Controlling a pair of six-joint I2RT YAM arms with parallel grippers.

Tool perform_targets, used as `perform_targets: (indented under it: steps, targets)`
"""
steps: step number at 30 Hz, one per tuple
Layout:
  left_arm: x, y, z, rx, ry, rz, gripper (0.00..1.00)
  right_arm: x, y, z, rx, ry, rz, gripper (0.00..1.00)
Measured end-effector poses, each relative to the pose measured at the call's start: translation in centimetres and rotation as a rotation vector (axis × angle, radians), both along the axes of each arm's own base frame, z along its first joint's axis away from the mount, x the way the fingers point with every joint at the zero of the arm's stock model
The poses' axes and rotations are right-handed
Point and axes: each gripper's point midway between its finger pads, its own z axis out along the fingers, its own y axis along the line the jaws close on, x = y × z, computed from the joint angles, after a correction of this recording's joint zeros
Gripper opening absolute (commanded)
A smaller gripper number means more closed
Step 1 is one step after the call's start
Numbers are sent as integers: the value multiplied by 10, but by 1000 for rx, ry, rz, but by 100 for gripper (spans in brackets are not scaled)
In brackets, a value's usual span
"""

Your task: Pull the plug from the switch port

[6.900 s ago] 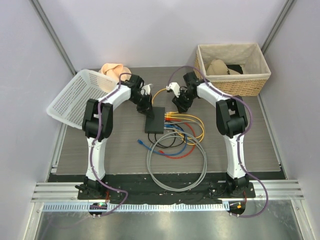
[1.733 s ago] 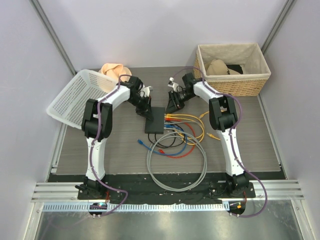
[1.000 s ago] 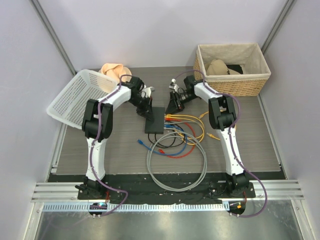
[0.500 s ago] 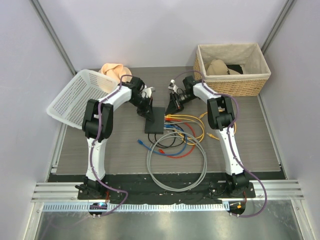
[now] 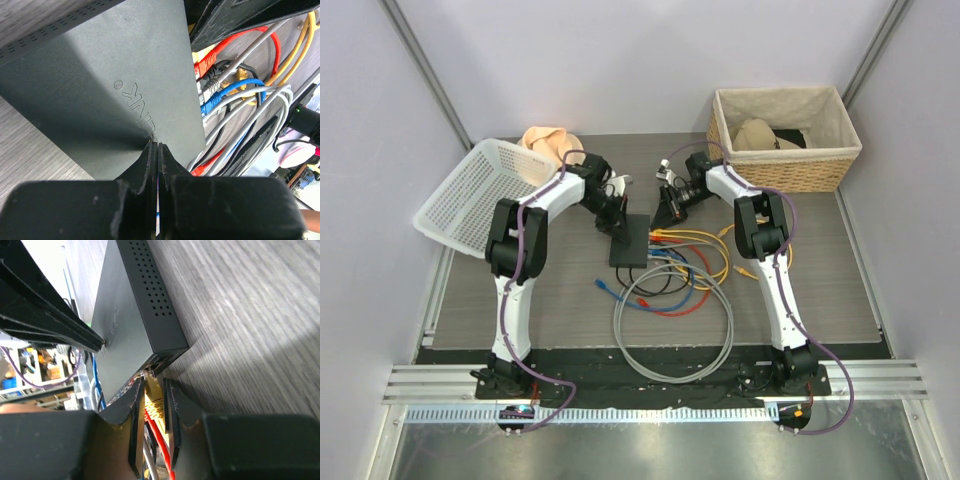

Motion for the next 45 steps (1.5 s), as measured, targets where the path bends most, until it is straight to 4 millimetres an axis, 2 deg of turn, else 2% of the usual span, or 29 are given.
perform_targets:
  steps: [7,23,30,38,42,45]
  targets:
    - [-1,0,0,0,2,-2,0,-3,-2,0,18,-44,58,1]
    - [-2,0,0,5,1,-6,0,-3,-3,0,46,8,43,1]
    - [-5,-2,0,13,6,-18,0,-21,-13,-1,65,64,32,1]
    - [-5,-2,0,23,-1,-29,0,-10,-8,0,26,74,17,1]
    - [-5,-2,0,25,-2,-30,0,-13,-10,-2,32,70,26,1]
    - [-5,-2,0,28,0,-31,0,-23,-18,-1,30,80,20,1]
